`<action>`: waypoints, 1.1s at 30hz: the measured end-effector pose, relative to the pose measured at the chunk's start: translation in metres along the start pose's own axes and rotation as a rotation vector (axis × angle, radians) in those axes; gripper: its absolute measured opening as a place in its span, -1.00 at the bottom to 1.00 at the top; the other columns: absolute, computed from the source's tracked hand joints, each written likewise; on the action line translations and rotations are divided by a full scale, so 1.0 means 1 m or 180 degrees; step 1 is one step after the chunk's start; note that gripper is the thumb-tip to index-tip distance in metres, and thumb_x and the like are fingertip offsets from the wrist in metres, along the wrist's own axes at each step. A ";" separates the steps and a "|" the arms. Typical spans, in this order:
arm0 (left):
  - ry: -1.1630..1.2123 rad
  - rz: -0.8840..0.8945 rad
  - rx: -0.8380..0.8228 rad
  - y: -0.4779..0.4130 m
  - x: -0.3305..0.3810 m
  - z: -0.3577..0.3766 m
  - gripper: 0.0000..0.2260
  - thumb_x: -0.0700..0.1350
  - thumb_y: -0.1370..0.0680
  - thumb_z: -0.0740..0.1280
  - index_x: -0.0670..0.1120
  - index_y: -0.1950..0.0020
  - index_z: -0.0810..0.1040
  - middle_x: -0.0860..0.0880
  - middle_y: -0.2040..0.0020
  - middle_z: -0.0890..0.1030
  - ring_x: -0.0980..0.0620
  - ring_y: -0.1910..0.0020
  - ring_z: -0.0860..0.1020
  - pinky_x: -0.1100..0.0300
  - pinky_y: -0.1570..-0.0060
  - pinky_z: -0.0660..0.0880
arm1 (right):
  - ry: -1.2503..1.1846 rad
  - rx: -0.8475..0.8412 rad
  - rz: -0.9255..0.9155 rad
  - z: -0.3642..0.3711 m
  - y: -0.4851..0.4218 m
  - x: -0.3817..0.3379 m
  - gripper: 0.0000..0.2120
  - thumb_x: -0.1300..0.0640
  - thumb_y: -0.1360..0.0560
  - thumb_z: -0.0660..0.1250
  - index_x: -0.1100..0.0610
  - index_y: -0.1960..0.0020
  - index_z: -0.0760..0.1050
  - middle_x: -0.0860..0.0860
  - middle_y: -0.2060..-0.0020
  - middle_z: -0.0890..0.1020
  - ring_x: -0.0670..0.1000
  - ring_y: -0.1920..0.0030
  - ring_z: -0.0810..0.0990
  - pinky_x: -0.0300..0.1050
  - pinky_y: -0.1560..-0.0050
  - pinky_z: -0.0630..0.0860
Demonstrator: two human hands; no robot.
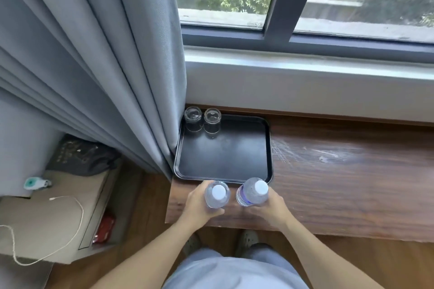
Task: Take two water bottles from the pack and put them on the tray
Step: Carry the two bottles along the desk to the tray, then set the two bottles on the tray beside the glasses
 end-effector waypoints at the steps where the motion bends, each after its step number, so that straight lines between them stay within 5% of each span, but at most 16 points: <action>1: -0.0007 0.0024 0.0082 -0.002 -0.002 0.002 -0.37 -0.16 -0.11 0.67 0.22 -0.06 0.53 0.33 0.02 0.63 0.31 0.04 0.57 0.15 -0.04 0.52 | -0.0110 0.0037 0.0044 0.004 -0.002 -0.001 -0.39 0.17 -0.26 0.64 -0.37 0.00 0.39 -0.22 -0.01 0.62 -0.05 -0.11 0.58 -0.16 -0.15 0.44; 4: -0.0119 0.0092 0.0208 -0.003 -0.002 0.008 -0.42 -0.16 -0.14 0.67 0.26 0.04 0.49 0.34 0.11 0.62 0.25 0.08 0.57 0.13 -0.02 0.56 | 0.0043 -0.0211 -0.0109 0.015 -0.004 -0.015 -0.52 0.08 -0.26 0.59 -0.44 0.11 0.47 -0.37 0.07 0.58 -0.07 -0.05 0.59 -0.09 -0.11 0.48; 7: -0.0308 0.0350 0.0535 0.003 0.007 0.011 -0.41 -0.20 -0.17 0.66 0.24 0.00 0.48 0.41 0.13 0.52 0.16 0.06 0.54 0.27 -0.01 0.49 | 0.0216 -0.0316 -0.0120 0.032 -0.002 -0.017 -0.47 -0.17 -0.20 0.52 -0.56 -0.02 0.35 -0.36 -0.04 0.57 -0.10 -0.15 0.57 -0.01 -0.18 0.51; 11: -0.0430 0.0462 0.0630 0.002 0.009 0.013 -0.44 -0.14 -0.15 0.67 0.22 0.03 0.47 0.32 0.12 0.50 0.18 0.10 0.53 0.46 0.09 0.40 | -0.0013 0.0113 0.0149 0.044 0.002 -0.012 -0.48 -0.23 -0.14 0.45 -0.32 -0.08 0.44 -0.27 -0.02 0.64 -0.04 -0.09 0.61 0.01 -0.10 0.57; 13: -0.0444 0.0446 0.0592 -0.001 0.012 0.014 -0.45 -0.11 -0.17 0.66 0.24 0.03 0.46 0.25 0.11 0.55 0.13 0.10 0.57 0.29 0.08 0.51 | -0.0072 0.0276 0.0118 0.045 0.004 -0.009 -0.46 -0.29 -0.13 0.45 -0.27 -0.10 0.48 -0.23 -0.02 0.67 -0.04 -0.07 0.63 0.04 -0.09 0.59; 16: -0.0450 0.0578 0.0602 -0.003 0.025 0.012 -0.43 -0.13 -0.18 0.65 0.28 0.02 0.45 0.14 0.09 0.64 0.09 0.10 0.60 0.06 0.08 0.61 | -0.0027 0.0509 0.0064 0.039 0.009 -0.003 -0.52 -0.27 -0.14 0.45 -0.32 -0.05 0.48 -0.26 0.01 0.66 -0.05 -0.05 0.63 -0.02 -0.06 0.58; 20: -0.0178 0.1010 0.0488 -0.026 0.063 0.001 -0.51 -0.07 -0.23 0.59 0.16 -0.09 0.54 0.13 0.05 0.66 0.04 0.06 0.64 0.12 0.04 0.55 | -0.0213 0.0795 -0.0085 0.009 -0.001 -0.016 -0.59 -0.18 -0.22 0.52 -0.41 -0.01 0.49 -0.30 0.00 0.65 -0.09 -0.05 0.60 -0.08 -0.04 0.51; 24: -0.0429 0.0660 0.0482 -0.096 0.093 -0.006 -0.59 -0.12 -0.23 0.62 0.01 -0.02 0.62 0.09 0.11 0.66 0.11 0.13 0.56 0.24 0.06 0.46 | -0.0289 0.0922 0.0036 -0.030 -0.056 -0.037 -0.65 -0.18 -0.21 0.54 -0.21 0.08 0.49 -0.22 0.23 0.62 -0.05 0.09 0.58 -0.21 0.19 0.42; 29: -0.0339 0.0422 0.0107 -0.172 0.108 -0.006 -0.59 -0.13 -0.28 0.60 0.11 -0.03 0.55 0.19 0.11 0.61 0.09 0.03 0.57 0.36 0.06 0.43 | -0.0364 0.0971 0.0037 -0.058 -0.134 -0.046 -0.59 -0.14 -0.21 0.57 -0.11 0.01 0.54 -0.17 0.15 0.66 0.00 0.01 0.60 -0.05 0.01 0.50; 33: -0.0480 0.0469 0.0070 -0.195 0.104 0.001 -0.53 -0.15 -0.29 0.63 0.12 -0.04 0.48 0.08 0.01 0.60 0.04 -0.02 0.57 0.17 -0.01 0.47 | -0.0401 0.0874 0.0092 -0.055 -0.162 -0.037 -0.60 -0.12 -0.21 0.58 -0.06 0.03 0.57 -0.12 0.16 0.68 0.01 0.02 0.64 -0.05 0.01 0.53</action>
Point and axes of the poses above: each hand's wrist, its own y-axis away from the middle knuckle, its own z-axis out of the palm, x = y × z, the point moved 3 cm from there along -y, towards the middle knuckle
